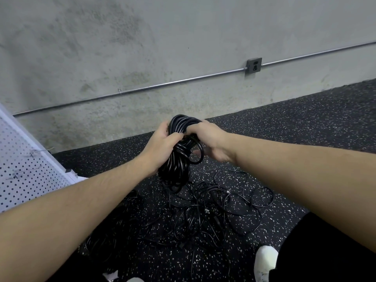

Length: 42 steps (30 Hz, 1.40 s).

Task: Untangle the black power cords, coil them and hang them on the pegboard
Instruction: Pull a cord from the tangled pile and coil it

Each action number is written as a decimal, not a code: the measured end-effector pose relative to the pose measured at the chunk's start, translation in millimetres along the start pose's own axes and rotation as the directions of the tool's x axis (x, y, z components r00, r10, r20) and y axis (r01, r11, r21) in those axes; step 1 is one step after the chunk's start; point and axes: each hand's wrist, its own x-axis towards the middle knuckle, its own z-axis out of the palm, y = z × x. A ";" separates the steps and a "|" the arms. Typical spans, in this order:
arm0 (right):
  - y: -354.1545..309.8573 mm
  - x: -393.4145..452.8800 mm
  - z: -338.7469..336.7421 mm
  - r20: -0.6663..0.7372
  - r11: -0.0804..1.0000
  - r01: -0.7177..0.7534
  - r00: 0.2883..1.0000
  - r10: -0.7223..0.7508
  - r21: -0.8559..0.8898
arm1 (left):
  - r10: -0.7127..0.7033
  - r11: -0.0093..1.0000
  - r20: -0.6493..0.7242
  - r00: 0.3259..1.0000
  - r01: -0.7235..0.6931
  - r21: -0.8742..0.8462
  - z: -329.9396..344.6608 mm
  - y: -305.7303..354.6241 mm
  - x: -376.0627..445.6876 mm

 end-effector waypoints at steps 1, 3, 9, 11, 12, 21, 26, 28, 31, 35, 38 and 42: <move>2.2 0.4 -0.5 0.018 1.000 0.017 1.000 -0.017 0.001 | -0.013 1.000 0.004 1.000 0.013 -0.025 -0.4 -0.3 0.3; 6.6 1.0 -4.0 0.065 0.998 0.039 0.997 -0.035 -0.059 | -0.040 0.997 0.009 0.999 0.040 -0.065 -3.3 -0.6 -0.3; 11.7 -0.2 -11.2 0.302 0.995 0.040 0.951 -0.067 0.094 | -0.064 0.993 0.000 0.998 0.063 -0.104 -10.2 -2.4 -2.8; 13.3 1.9 -11.5 0.318 0.991 0.013 0.946 -0.055 0.133 | -0.086 0.982 -0.049 0.995 0.076 -0.171 -13.2 -1.7 -2.8; 13.7 3.2 -11.0 0.329 0.995 0.012 0.943 -0.046 0.103 | -0.101 0.974 -0.079 0.992 0.082 -0.213 -14.9 0.9 -2.8; 25.4 10.4 11.6 0.342 0.965 0.099 0.940 -0.010 -0.244 | -0.126 0.988 -0.240 0.963 0.099 -0.119 -47.1 -4.2 -6.0; 28.9 15.5 34.0 0.388 0.929 0.142 0.922 0.002 -0.343 | -0.170 0.972 -0.294 0.940 0.111 -0.210 -66.7 -12.7 -10.3; 29.5 17.0 40.9 0.411 0.896 0.171 0.911 0.015 -0.410 | -0.191 0.956 -0.339 0.921 0.096 -0.276 -76.2 -17.2 -10.5; 27.0 18.7 54.0 0.448 0.864 0.212 0.894 0.017 -0.456 | -0.218 0.946 -0.356 0.909 0.107 -0.305 -93.9 -26.9 -9.3; 32.3 20.1 78.5 0.514 0.795 0.260 0.854 0.075 -0.549 | -0.236 0.972 -0.358 0.904 0.211 -0.108 -114.3 -39.6 -16.4; 38.0 27.4 95.1 0.488 0.866 0.204 0.871 0.053 -0.457 | -0.261 0.960 -0.399 0.879 0.281 -0.008 -127.5 -47.6 -22.1; 34.8 44.3 125.6 0.429 0.972 0.079 0.903 0.023 -0.220 | -0.250 0.931 -0.423 0.871 0.336 0.140 -145.0 -71.9 -24.8</move>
